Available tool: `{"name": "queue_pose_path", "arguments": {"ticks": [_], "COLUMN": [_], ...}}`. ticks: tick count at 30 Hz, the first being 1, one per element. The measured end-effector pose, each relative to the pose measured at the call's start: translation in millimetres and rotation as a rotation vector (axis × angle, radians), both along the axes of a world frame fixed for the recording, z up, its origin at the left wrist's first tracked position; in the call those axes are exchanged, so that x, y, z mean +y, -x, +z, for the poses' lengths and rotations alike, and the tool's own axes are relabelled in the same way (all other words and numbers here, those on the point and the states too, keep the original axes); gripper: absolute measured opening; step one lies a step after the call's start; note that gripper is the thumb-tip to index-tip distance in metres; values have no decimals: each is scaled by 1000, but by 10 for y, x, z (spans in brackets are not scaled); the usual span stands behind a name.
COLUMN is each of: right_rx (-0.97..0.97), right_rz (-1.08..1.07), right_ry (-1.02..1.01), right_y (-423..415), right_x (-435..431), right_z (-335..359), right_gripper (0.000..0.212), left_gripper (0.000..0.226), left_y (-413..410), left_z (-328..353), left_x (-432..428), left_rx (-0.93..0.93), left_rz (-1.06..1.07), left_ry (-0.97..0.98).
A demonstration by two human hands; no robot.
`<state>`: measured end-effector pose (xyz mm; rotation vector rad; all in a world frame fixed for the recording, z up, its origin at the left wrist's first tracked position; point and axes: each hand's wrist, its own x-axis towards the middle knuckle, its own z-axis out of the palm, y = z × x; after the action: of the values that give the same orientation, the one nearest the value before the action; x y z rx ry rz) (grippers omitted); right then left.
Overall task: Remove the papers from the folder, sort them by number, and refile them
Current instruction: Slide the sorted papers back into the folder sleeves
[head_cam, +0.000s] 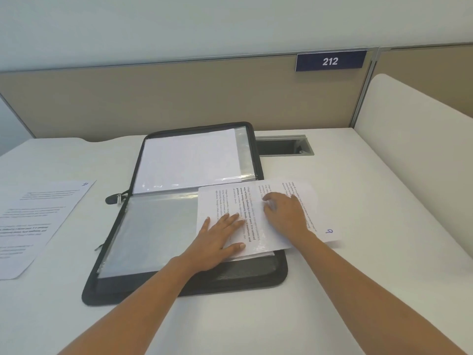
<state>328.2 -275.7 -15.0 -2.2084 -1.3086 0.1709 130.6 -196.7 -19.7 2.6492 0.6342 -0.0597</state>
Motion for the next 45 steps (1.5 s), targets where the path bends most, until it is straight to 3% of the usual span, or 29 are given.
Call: {"name": "queue_pose_path", "arguments": {"ticks": [2, 5, 9, 11, 14, 17, 20, 24, 28, 35, 42, 45], "right_rx": [-25, 15, 38, 59, 142, 155, 149, 189, 406, 732, 520, 485], "right_rz": [-139, -147, -78, -67, -52, -214, -371, -271, -275, -227, -115, -71], "right_ry": [-14, -17, 1, 0, -43, -92, 26, 54, -88, -259, -154, -110], "right_y": [-19, 41, 154, 197, 190, 18, -165, -113, -18, 133, 274, 318], "right_x": [-49, -89, -32, -25, -71, -131, -182, -187, -139, -74, 17, 58], "right_z": [-47, -80, -88, -71, -23, 8, -45, -67, 30, 108, 154, 170], "right_gripper": [27, 33, 38, 40, 38, 37, 45, 51, 49, 38, 37, 38], "left_gripper": [111, 109, 63, 58, 63, 85, 68, 96, 60, 58, 59, 74], "left_y": [-18, -66, -121, -135, -147, -130, -115, -127, -120, -123, -122, -122], "left_z": [-7, 20, 53, 39, 23, 11, -11, 2, 41, 51, 18, 22], "left_x": [5, -19, -98, -109, -105, -96, -95, -106, -118, -131, -124, -122], "left_rx": [-29, -1, 79, 78, 80, 84, 69, 56, 43, 47, 48, 64], "left_rz": [53, 77, 97, 108, 116, 104, 118, 112, 116, 110, 118, 114], "left_ry": [-3, -25, -53, -74, -62, -62, -76, -54, -54, -75, -77, -70]}}
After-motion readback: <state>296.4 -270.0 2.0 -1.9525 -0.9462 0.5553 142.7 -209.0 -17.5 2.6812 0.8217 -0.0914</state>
